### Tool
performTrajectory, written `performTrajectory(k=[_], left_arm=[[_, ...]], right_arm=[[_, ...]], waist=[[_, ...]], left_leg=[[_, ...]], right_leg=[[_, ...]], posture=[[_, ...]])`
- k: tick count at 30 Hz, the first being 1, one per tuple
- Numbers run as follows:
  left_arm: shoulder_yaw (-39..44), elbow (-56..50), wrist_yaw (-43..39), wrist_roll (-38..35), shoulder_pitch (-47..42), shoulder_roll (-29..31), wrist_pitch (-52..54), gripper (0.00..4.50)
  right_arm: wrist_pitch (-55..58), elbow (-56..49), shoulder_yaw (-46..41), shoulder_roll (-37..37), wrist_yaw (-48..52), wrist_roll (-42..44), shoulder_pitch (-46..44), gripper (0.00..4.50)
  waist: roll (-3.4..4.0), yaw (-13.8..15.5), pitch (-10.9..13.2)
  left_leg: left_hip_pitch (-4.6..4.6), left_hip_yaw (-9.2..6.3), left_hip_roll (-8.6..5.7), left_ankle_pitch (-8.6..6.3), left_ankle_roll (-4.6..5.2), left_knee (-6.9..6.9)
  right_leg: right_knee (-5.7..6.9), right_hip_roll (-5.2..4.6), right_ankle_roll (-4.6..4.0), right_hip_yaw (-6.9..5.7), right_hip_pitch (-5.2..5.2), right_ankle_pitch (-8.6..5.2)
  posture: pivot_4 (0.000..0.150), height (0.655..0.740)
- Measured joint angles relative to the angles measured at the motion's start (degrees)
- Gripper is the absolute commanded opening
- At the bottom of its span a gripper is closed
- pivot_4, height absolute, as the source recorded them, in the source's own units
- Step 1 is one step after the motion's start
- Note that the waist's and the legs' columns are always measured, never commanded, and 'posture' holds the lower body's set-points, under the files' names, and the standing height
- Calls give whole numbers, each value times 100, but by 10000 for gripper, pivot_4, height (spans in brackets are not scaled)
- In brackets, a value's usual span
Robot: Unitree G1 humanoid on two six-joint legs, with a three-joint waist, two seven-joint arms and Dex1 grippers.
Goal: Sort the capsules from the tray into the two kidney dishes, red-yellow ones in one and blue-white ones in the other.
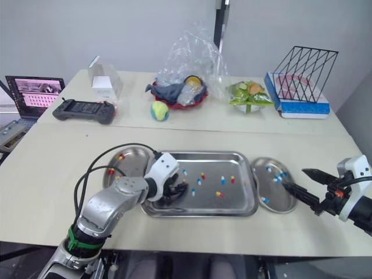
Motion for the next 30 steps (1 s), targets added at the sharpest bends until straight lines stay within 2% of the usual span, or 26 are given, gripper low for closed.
performTrajectory(k=[4, 5, 12, 17, 24, 30], left_arm=[[-34, -27, 97, 42, -31, -30, 103, 27083], [-34, -29, 110, 44, -32, -30, 113, 22124], [30, -27, 169, 50, -80, 15, 202, 104], [354, 22, -200, -283, -101, 162, 230, 104], [1267, 137, -1670, -1191, -353, 1003, -702, 104], [1798, 1040, -2437, -1384, -574, 1765, -1308, 104]], right_arm=[[0, 1, 30, -1, -2, -53, -6, 45000], [0, 1, 39, -1, -4, -66, -8, 45000], [0, 4, 166, 0, -30, -103, -65, 45000], [-6, 81, 213, 0, -49, -120, -232, 45000], [-95, 344, 436, 0, -35, -220, -493, 45000], [-119, 463, 608, 0, -14, -321, -683, 45000]], waist=[[1, -1, 0], [1, -1, 0], [1, -2, 0], [1, -11, 0], [1, -9, -1], [1, -13, 0]], left_leg=[[0, 0, -1, 0, 0, 0], [1, 0, -1, 0, 0, 0], [0, 0, -2, 0, 0, 0], [-1, 1, 0, 0, 0, -1], [0, 7, -2, 0, 0, 0], [-1, 12, -1, -1, 1, -1]], right_leg=[[0, 0, 0, 3, 0, 0], [0, 0, 0, 3, 1, 0], [0, 0, 0, 4, 0, 0], [1, 2, 0, 4, -6, 0], [1, 1, 0, 5, -5, 0], [-3, 3, 1, 5, -6, 0]], posture=[[1500, 7204], [1500, 7204], [1500, 7204], [1500, 7204], [1500, 7204], [1500, 7204]])
